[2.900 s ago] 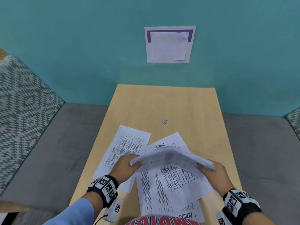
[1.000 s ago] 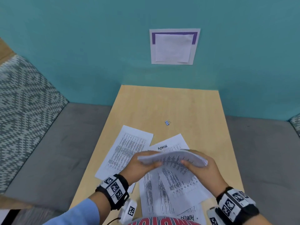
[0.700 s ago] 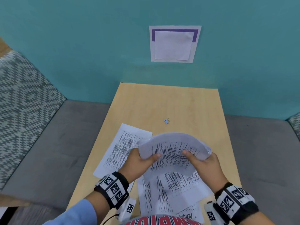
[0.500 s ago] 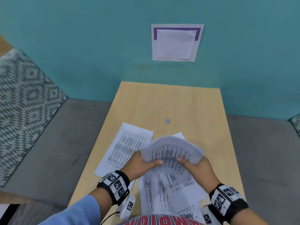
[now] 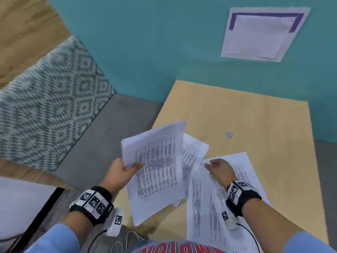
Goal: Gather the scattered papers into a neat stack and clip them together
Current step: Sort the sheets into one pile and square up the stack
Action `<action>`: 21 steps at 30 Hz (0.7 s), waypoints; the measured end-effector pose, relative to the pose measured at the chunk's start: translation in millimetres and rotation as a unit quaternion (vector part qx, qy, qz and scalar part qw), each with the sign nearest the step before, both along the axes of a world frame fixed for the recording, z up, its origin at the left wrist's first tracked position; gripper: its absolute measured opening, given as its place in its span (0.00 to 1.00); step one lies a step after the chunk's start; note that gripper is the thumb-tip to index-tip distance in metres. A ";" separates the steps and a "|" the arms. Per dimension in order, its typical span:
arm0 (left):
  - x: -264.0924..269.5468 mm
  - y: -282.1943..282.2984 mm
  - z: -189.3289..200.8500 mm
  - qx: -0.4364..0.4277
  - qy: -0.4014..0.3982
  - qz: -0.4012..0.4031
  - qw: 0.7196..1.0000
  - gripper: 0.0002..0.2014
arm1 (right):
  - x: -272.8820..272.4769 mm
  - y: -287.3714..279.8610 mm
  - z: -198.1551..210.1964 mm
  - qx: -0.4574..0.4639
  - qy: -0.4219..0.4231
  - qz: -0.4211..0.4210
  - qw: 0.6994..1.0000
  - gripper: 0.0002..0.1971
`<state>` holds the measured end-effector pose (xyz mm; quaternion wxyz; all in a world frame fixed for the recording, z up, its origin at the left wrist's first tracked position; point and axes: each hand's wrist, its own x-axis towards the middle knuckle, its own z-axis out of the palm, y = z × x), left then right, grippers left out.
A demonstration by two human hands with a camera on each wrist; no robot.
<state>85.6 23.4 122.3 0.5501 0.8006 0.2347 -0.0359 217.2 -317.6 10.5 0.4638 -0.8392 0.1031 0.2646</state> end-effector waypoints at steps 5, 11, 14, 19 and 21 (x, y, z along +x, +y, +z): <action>-35.4 62.0 -1.2 0.014 0.051 0.048 0.997 0.11 | 60.7 33.8 -31.9 -0.107 0.034 -0.003 0.994 0.28; -39.9 87.1 -8.5 0.010 0.083 0.054 0.995 0.17 | 78.3 85.9 -56.3 -0.231 0.088 -0.065 0.967 0.52; -35.0 100.3 -13.4 0.025 0.092 0.041 0.995 0.14 | 81.4 102.1 -68.8 -0.298 0.095 -0.050 0.948 0.59; -23.0 112.6 -15.6 0.017 0.086 0.047 0.995 0.13 | 84.6 105.0 -81.4 -0.297 0.130 -0.023 0.946 0.50; -17.9 111.9 -15.8 0.014 0.087 0.044 0.995 0.12 | 82.0 105.0 -75.9 -0.287 0.110 -0.072 0.949 0.50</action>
